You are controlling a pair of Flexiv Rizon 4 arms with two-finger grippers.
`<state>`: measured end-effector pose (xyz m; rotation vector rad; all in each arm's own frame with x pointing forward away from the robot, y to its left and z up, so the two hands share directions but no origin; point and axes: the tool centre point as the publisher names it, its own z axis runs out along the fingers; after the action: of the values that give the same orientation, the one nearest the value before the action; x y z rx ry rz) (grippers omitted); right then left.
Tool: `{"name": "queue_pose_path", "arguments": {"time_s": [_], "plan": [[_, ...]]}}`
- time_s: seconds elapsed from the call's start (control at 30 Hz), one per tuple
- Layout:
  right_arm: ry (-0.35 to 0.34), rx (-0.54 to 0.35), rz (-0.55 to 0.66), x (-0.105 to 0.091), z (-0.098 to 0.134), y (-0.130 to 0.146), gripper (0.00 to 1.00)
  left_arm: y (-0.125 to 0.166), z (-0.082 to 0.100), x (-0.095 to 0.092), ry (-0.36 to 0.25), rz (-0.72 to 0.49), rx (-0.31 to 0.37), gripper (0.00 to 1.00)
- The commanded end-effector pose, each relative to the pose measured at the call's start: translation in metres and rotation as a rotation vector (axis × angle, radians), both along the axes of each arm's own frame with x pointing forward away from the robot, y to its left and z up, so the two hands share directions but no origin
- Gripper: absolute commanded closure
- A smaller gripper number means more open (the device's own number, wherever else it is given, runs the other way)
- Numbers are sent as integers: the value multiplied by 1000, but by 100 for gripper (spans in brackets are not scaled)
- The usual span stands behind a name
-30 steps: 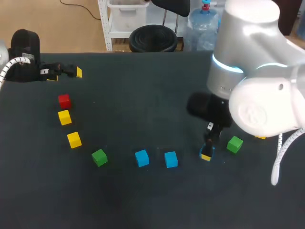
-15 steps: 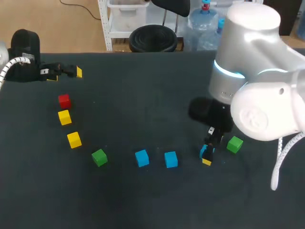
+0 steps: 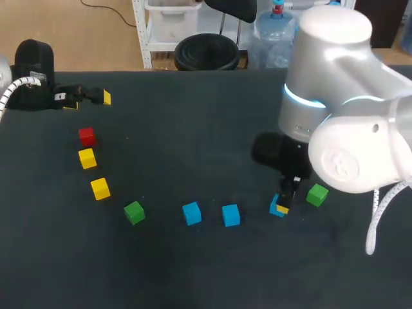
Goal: Place the blue cubes, place green cubes on the blue cubes, place the yellow cubes on the green cubes, then place the red cubes on the yellow cubes, and place purple cube on the red cubes.
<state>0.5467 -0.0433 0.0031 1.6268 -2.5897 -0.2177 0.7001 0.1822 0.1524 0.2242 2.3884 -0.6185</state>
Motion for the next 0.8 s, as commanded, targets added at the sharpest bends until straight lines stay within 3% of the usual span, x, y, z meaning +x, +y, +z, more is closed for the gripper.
{"name": "queue_pose_path", "arguments": {"time_s": [0.03,0.23,0.43,0.53,0.8], "plan": [[-11,4,13,-1,-1,1,100,2,-2,0,-7,-6,-10,0],[-63,-5,77,9,5,-1,100,2,-2,0,-7,-6,-10,0],[-126,12,168,46,24,-17,100,2,-2,0,-7,-6,-10,0],[-144,19,283,58,33,-20,100,2,-2,0,-7,-6,-10,0],[-121,60,445,77,41,-11,100,2,-2,0,-7,-6,-10,0]]}}
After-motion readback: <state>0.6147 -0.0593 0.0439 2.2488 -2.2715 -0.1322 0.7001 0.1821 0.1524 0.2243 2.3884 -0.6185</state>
